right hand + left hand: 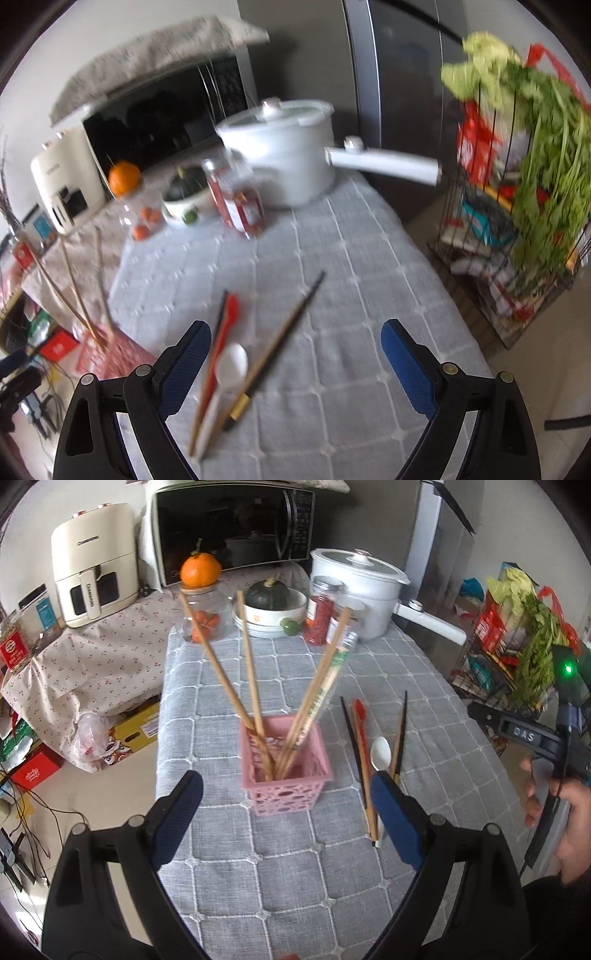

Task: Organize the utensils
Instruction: 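Grasp another wooden chopstick from the table with the left tool, then grasp the black chopstick with the right tool while the left tool holds its wooden chopstick, then drop both chopsticks into the pink basket and open both tools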

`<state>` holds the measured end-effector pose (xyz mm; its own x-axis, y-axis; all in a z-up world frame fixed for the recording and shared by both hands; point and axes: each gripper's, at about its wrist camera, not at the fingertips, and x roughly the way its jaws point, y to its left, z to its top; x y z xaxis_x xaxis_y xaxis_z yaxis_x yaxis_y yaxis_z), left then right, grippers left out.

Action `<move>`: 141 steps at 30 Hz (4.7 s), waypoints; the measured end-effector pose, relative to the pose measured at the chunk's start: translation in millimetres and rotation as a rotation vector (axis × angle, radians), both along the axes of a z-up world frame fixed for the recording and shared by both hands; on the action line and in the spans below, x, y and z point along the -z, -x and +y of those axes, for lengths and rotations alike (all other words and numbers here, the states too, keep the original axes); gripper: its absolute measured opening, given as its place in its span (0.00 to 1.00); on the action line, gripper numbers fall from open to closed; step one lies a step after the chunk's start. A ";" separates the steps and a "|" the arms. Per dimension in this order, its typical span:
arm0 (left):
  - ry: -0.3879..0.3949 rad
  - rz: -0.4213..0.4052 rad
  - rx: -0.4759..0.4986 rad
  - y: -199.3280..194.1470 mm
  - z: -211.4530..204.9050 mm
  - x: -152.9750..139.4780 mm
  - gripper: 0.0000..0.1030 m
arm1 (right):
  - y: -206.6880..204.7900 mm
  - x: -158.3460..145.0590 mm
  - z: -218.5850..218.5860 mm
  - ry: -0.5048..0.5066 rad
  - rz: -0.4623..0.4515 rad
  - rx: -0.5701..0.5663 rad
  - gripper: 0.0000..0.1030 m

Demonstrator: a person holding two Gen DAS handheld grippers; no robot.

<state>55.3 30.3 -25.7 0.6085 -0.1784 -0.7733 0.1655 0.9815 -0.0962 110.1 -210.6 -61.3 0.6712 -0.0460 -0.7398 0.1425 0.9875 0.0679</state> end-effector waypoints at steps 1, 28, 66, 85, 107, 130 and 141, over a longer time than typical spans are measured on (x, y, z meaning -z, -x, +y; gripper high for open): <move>-0.003 0.012 0.029 2.2 -11.3 3.4 0.89 | -0.9 6.1 -7.3 0.009 0.040 0.013 0.92; -0.027 0.328 0.252 -144.2 -192.3 107.7 0.08 | -31.3 70.4 -102.1 -0.063 0.329 0.125 0.92; 0.096 0.009 0.231 -22.0 -91.1 -5.5 0.07 | -113.2 103.2 -51.9 -0.209 0.347 0.047 0.63; 0.175 -0.043 0.161 -4.3 -30.3 -17.3 0.07 | -107.5 83.8 -9.8 -0.017 0.249 -0.033 0.05; 0.219 -0.510 -0.076 25.0 30.5 -93.2 0.07 | 16.3 -103.9 44.2 -0.063 -0.351 -0.226 0.05; 0.194 -0.280 -0.121 -35.2 34.2 -21.9 0.17 | 28.6 -109.1 104.4 -0.245 -0.377 -0.449 0.05; 0.175 -0.220 -0.178 -22.3 46.3 -23.8 0.51 | 5.4 -78.3 114.0 -0.259 -0.276 -0.459 0.06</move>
